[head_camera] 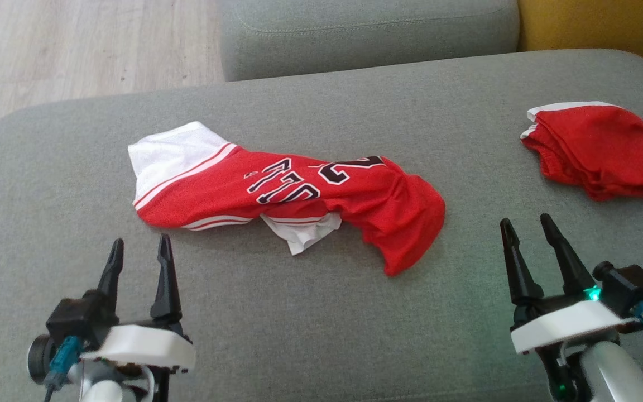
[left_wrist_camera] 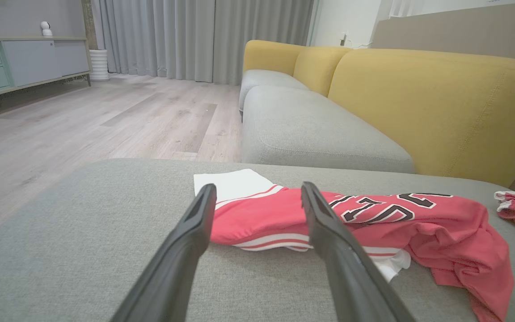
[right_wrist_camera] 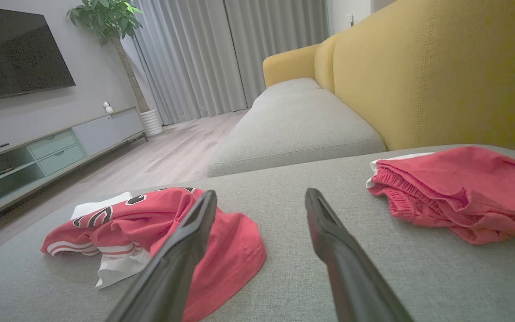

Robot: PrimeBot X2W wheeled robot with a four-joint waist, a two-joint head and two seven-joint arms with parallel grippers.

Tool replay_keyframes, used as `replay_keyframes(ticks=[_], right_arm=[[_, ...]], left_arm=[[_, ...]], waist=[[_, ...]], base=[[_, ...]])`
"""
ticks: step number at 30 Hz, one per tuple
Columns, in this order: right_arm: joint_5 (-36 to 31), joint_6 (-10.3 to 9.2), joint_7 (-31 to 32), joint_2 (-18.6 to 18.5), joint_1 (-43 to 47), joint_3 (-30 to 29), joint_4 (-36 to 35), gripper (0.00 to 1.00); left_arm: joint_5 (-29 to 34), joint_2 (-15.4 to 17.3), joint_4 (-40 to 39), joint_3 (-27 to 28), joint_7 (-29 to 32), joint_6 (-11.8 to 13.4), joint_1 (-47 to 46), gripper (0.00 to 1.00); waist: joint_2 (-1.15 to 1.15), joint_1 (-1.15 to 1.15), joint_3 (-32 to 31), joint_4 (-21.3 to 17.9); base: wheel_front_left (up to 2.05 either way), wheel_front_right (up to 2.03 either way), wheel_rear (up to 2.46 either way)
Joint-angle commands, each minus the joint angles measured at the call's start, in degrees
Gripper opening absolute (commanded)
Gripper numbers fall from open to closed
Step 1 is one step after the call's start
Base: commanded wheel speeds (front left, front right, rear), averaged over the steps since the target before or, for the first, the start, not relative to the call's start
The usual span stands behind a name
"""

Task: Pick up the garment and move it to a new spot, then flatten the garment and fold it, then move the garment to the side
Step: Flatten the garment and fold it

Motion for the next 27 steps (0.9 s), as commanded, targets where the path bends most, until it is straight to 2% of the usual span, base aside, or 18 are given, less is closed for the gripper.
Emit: replay_keyframes(ticks=[1, 7, 13, 19, 26, 27], right_arm=[[-0.39, -0.04, -0.11, -0.84, -1.25, 0.90, -2.19, 1.00], [0.38, -0.04, 1.96, -1.56, -2.67, 4.28, -2.98, 1.00], [2.57, -0.04, 12.41, -1.05, -6.17, 10.55, -0.03, 1.00], [0.56, -0.04, 26.47, 2.75, -9.20, 7.87, 8.91, 1.00], [-4.51, -0.04, 33.58, 5.41, -11.87, 3.55, 15.29, 1.00], [-4.90, -0.04, 33.80, 5.66, -12.03, 3.21, 15.52, 0.97]], left_arm=[[0.72, -0.06, -1.19, 3.05, -0.52, -0.43, -2.10, 1.00], [2.07, -2.02, 0.42, 4.17, -0.52, -2.56, -2.92, 1.00], [3.01, -4.26, 2.29, 5.15, -0.52, -4.65, -3.96, 1.00], [4.15, -6.26, 3.47, 5.77, -0.52, -6.29, -4.73, 1.00], [5.15, -7.70, 4.61, 7.09, -0.52, -7.80, -5.17, 1.00], [5.27, -7.85, 4.69, 7.35, -0.52, -7.98, -5.16, 1.00]], waist=[[0.00, 0.00, 0.12, 0.13], [0.00, 0.00, 0.71, 1.55], [0.00, 0.00, 1.43, 4.76], [0.00, 0.00, 2.50, 8.91], [0.00, 0.00, 3.51, 12.24], [0.00, 0.00, 3.55, 12.45]], base=[[0.00, 0.00, 0.00], [0.00, 0.00, 0.00], [0.00, 0.00, 0.00], [0.00, 0.00, 0.00], [0.00, 0.00, 0.00], [0.00, 0.00, 0.00]])
